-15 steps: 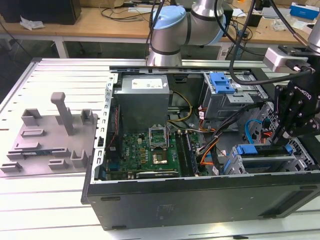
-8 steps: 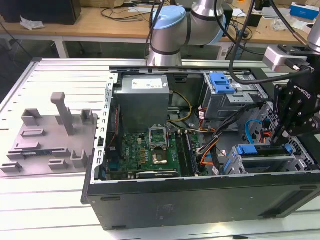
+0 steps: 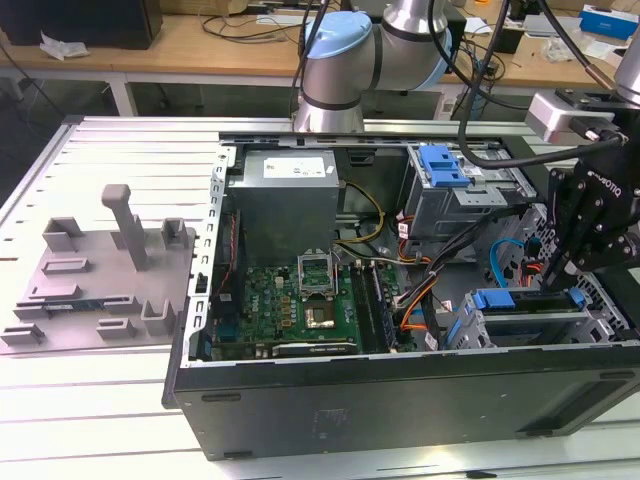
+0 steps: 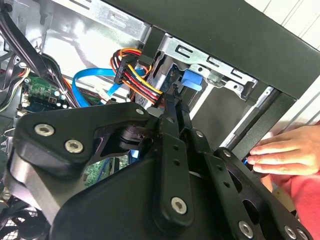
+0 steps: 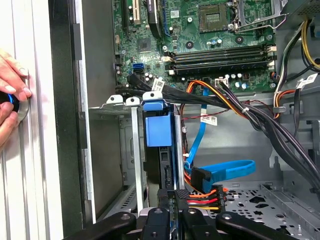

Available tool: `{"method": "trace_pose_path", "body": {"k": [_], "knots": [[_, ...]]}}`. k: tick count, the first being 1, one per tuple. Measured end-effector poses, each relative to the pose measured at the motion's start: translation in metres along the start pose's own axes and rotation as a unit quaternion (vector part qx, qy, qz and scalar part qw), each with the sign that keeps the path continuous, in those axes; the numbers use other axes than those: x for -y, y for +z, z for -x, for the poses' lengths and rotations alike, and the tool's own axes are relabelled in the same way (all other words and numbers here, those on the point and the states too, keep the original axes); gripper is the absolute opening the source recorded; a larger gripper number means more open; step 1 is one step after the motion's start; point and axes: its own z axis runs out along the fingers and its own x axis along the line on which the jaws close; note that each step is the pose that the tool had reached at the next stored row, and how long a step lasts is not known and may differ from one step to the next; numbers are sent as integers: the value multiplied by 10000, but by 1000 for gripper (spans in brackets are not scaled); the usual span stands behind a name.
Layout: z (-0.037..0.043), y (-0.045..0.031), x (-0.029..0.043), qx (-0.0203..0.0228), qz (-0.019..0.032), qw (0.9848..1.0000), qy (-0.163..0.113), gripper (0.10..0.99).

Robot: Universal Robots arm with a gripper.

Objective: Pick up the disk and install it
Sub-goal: 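Insert the first disk wire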

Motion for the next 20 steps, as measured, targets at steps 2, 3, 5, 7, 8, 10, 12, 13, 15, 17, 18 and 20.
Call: {"method": "trace_pose_path", "body": {"k": [2, 3, 5, 7, 8, 10, 12, 13, 15, 17, 18, 20], "knots": [[0, 0, 0, 0, -1, 10000, -2, 165], [0, 0, 0, 0, -2, 10000, -2, 165], [0, 0, 0, 0, -2, 10000, -2, 165], [0, 0, -1, 0, -2, 10000, -2, 165], [1, 4, -1, 0, -2, 10000, -2, 165], [1, 13, 0, 0, -2, 10000, -2, 165], [0, 23, 0, 0, -2, 10000, -2, 165], [-1, 27, 0, 0, -2, 10000, -2, 165], [-2, 35, 0, 0, -2, 10000, -2, 165], [-4, 42, 1, -1, -2, 10000, -2, 165], [-6, 46, 1, 0, -2, 10000, -2, 165], [-8, 51, 1, 0, -2, 10000, -2, 165]]}}
